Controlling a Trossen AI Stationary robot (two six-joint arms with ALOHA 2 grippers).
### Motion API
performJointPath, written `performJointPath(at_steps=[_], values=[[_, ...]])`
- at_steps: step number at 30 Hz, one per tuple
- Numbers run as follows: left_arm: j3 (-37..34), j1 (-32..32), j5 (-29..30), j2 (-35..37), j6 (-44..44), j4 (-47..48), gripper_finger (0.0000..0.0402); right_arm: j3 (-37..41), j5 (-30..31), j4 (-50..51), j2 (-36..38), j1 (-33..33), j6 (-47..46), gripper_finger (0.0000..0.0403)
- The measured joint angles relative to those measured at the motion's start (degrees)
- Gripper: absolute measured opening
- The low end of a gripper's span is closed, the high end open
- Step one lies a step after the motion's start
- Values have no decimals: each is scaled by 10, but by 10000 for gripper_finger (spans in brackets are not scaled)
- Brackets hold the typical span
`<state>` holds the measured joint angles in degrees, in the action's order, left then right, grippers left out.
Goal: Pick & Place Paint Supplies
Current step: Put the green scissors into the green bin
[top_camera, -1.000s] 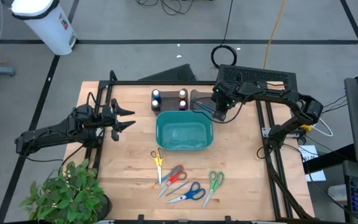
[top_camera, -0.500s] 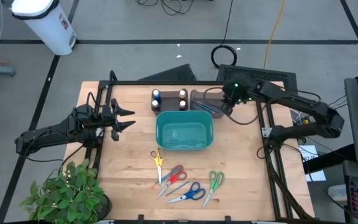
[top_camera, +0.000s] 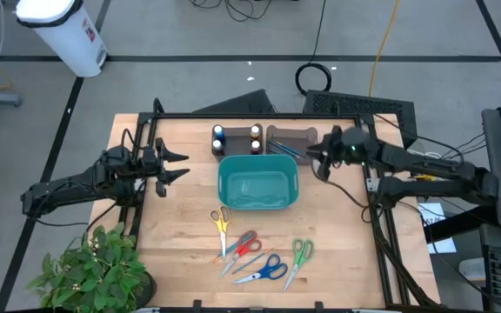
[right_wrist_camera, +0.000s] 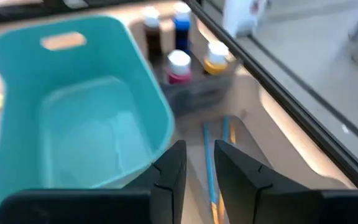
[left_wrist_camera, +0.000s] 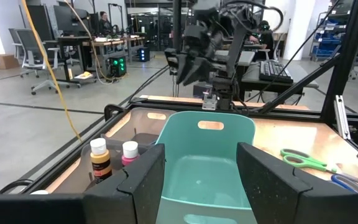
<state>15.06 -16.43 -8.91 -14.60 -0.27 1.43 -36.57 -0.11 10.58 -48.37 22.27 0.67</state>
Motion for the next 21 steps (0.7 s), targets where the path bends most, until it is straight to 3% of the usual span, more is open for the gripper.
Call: performJointPath(at_steps=[5, 12, 21], values=[[0, 0, 0, 0, 0, 0, 207, 105, 0, -176, 37, -55, 0, 68], [0, 0, 0, 0, 0, 0, 207, 219, 0, -421, 36, -145, 0, 66], [0, 0, 0, 0, 0, 0, 207, 241, 0, -507, 30, -267, -21, 61]])
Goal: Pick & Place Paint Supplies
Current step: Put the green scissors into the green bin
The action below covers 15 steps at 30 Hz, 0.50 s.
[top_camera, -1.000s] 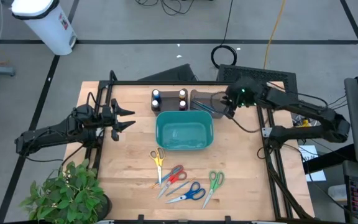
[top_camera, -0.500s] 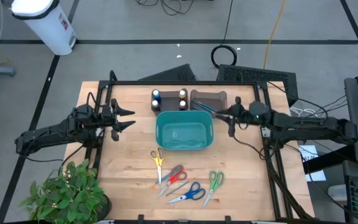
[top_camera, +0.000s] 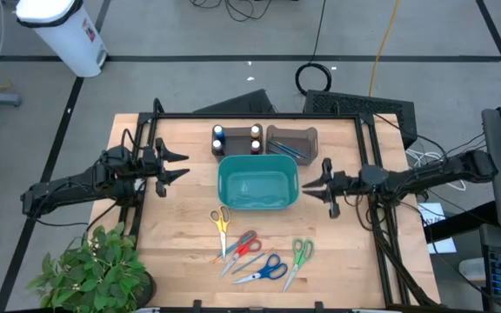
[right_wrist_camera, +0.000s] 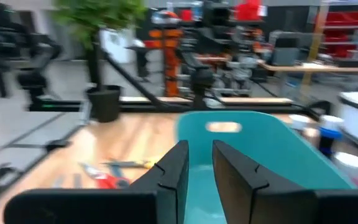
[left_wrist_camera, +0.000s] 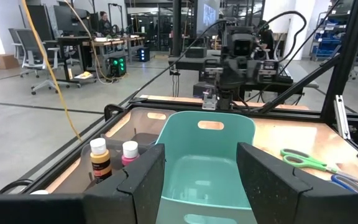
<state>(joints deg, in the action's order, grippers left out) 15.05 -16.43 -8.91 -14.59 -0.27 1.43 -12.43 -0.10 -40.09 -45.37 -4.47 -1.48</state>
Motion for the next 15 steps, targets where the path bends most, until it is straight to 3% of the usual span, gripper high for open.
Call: performJointPath(at_steps=[7, 15], values=[[0, 0, 0, 0, 0, 0, 207, 0, 0, -70, -52, -83, 1, 61], [0, 0, 0, 0, 0, 0, 207, -1, 2, -230, -176, -158, -4, 61]])
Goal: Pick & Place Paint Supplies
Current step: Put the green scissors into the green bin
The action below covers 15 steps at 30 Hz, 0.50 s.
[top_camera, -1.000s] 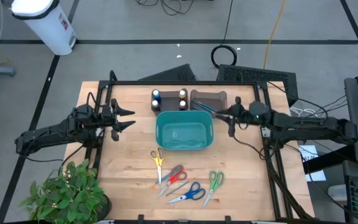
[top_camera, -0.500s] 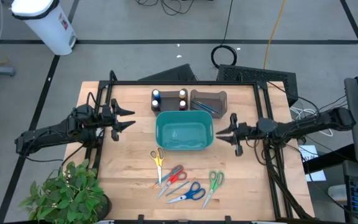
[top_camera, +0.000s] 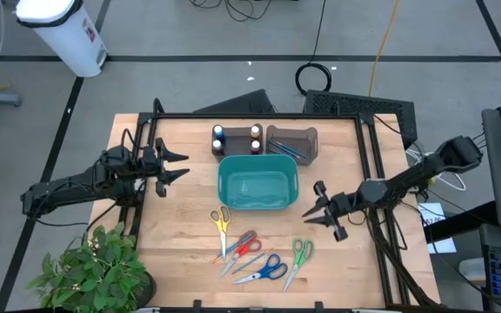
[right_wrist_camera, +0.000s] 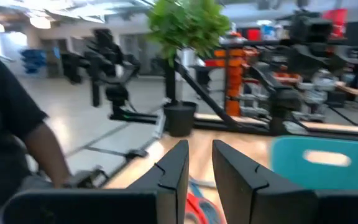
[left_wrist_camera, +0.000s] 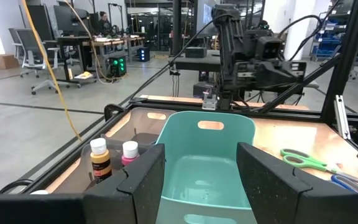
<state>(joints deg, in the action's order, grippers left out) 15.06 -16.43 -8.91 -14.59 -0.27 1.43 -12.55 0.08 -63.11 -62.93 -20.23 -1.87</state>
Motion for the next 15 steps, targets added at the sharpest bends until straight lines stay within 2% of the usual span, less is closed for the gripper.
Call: performJointPath(at_steps=[3, 7, 10, 15], values=[[0, 0, 0, 0, 0, 0, 207, -23, 1, -30, -47, -27, -9, 61], [0, 0, 0, 0, 0, 0, 207, -94, 1, 6, -103, -62, -37, 62], [0, 0, 0, 0, 0, 0, 207, -169, 6, 97, -136, -85, -48, 70], [0, 0, 0, 0, 0, 0, 207, -308, 63, 315, -183, -130, -50, 112]])
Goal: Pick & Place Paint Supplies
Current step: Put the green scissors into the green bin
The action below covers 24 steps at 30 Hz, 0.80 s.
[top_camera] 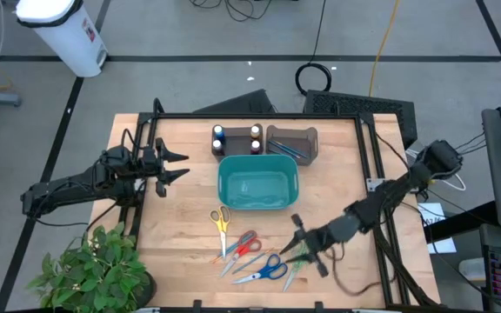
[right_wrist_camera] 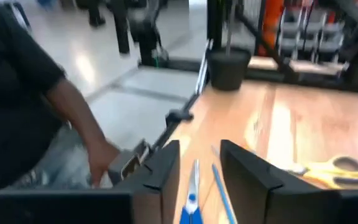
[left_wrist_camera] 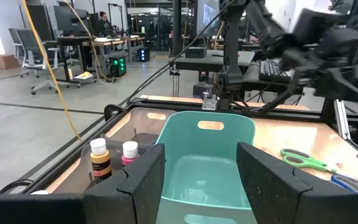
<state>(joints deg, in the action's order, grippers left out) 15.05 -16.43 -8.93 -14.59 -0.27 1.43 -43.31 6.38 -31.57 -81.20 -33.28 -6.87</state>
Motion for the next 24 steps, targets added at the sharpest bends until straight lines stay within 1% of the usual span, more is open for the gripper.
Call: performJointPath(at_steps=[2, 5, 7, 9, 11, 13, 16, 18, 21, 24], values=[[0, 0, 0, 0, 0, 0, 207, -47, 14, 57, -24, -17, -3, 135], [0, 0, 0, 0, 0, 0, 207, -102, 10, 148, -50, -38, -17, 169], [0, 0, 0, 0, 0, 0, 207, -132, 12, 215, -60, -49, -50, 184], [0, 0, 0, 0, 0, 0, 207, -150, 23, 294, -59, -57, -108, 192], [0, 0, 0, 0, 0, 0, 207, -158, 42, 373, -57, -61, -189, 192], [0, 0, 0, 0, 0, 0, 207, -158, 61, 469, -50, -68, -280, 188], [0, 0, 0, 0, 0, 0, 207, -158, 70, 595, -48, -67, -419, 175], [0, 0, 0, 0, 0, 0, 207, -153, 71, 664, -48, -67, -485, 166], [0, 0, 0, 0, 0, 0, 207, -136, 73, 690, -49, -64, -538, 155], [0, 0, 0, 0, 0, 0, 207, -106, 72, 660, -49, -59, -556, 147]])
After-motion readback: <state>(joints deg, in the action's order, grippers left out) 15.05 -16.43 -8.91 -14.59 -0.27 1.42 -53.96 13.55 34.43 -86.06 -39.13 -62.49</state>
